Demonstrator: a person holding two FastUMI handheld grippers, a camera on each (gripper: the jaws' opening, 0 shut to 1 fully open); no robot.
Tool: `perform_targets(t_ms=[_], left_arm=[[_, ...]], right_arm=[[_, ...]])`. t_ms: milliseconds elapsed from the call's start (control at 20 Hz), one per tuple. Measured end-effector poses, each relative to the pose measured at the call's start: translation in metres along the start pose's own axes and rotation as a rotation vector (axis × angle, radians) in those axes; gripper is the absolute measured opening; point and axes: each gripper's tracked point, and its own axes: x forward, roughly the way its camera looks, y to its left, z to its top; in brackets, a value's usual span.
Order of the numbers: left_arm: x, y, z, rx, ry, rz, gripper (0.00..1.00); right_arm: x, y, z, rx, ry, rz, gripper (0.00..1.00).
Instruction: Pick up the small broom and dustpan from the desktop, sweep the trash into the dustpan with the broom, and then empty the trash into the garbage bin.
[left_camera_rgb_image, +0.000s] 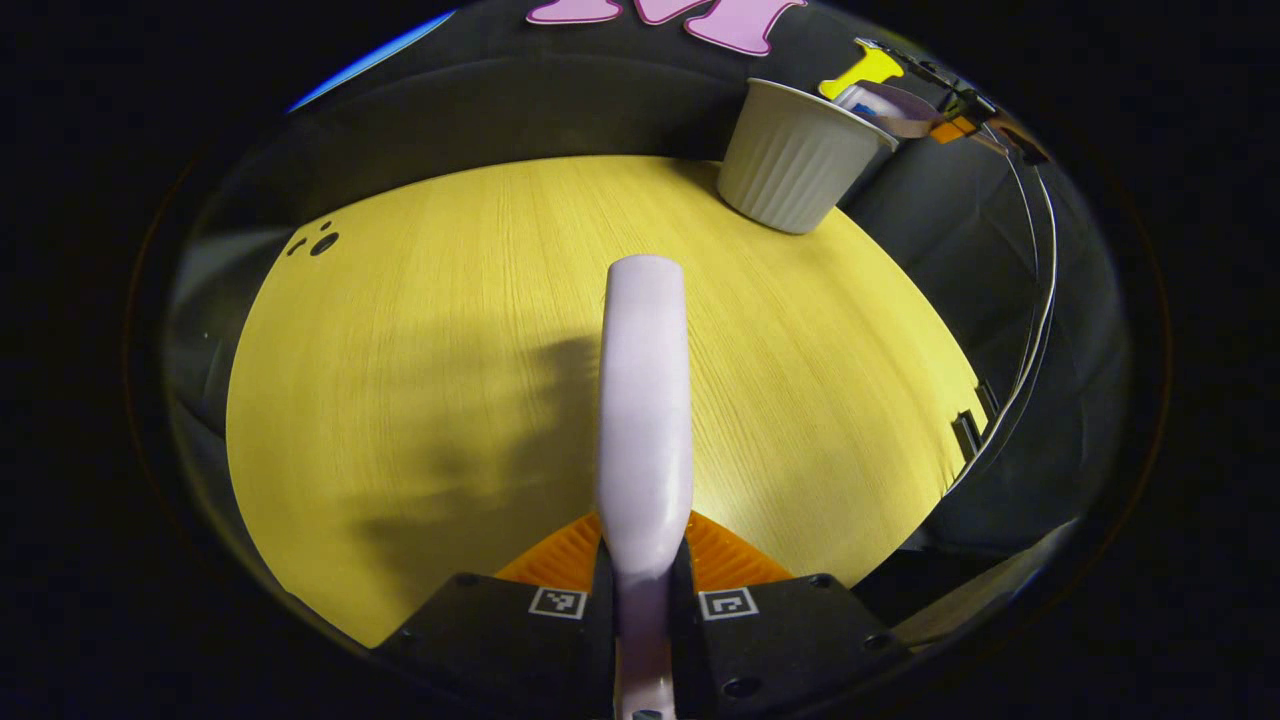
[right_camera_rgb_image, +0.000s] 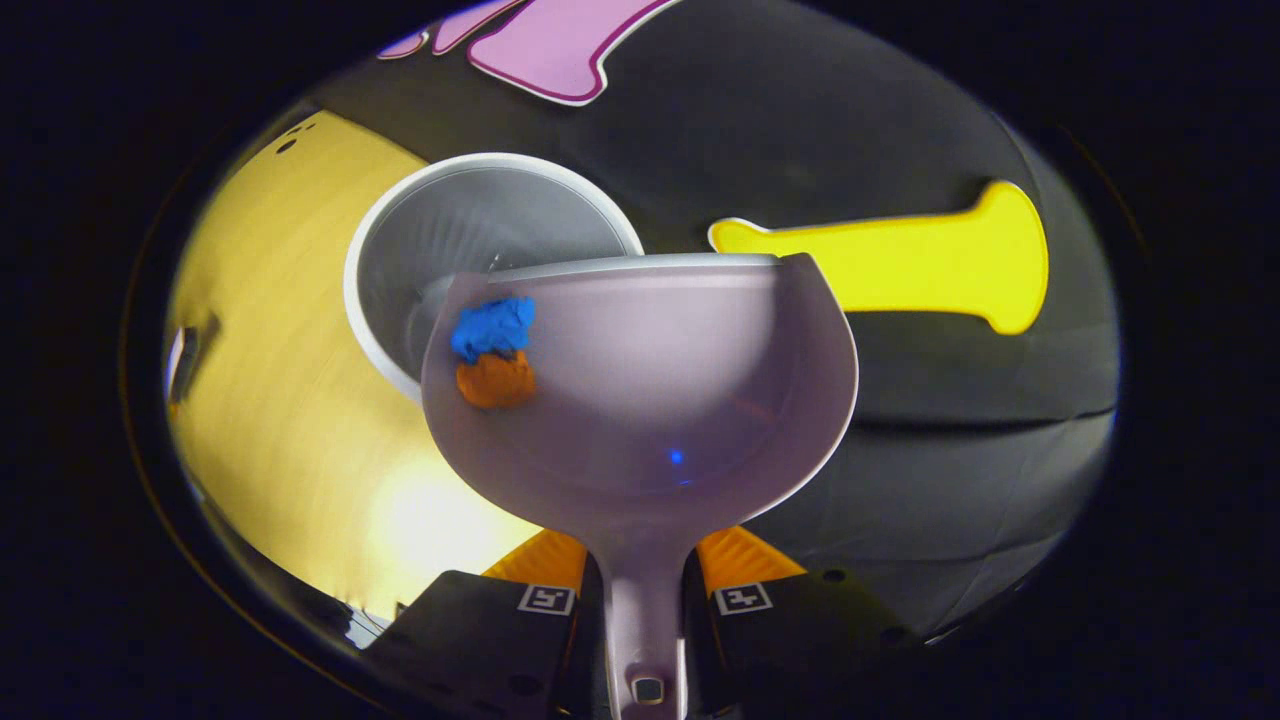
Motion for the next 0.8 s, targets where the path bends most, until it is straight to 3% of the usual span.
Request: perform_targets(t_ms=[150,200,400,600,800], left_arm=[[0.0,0.002,-0.001,-0.015,-0.001,0.006,0.27],[-0.001,0.002,-0.001,-0.019,0.001,0.008,0.27],[0.002,0.001,0.0,-0.033,-0.003,0.012,0.27],[0.001,-0.001,0.0,-0.031,-0.008,0.022,0.27],[-0.001,-0.003,0.0,-0.037,-0.014,0.031,0.27]], right_arm=[[-0.012,-0.005,0.006,-0.119,0.037,-0.027,0.32],[-0.012,-0.007,0.009,-0.17,0.042,-0.039,0.36],[-0.01,-0.018,0.014,-0.297,0.04,-0.061,0.35],[-0.01,-0.02,0.013,-0.301,0.035,-0.055,0.35],[-0.008,-0.017,0.01,-0.23,0.022,-0.042,0.38]])
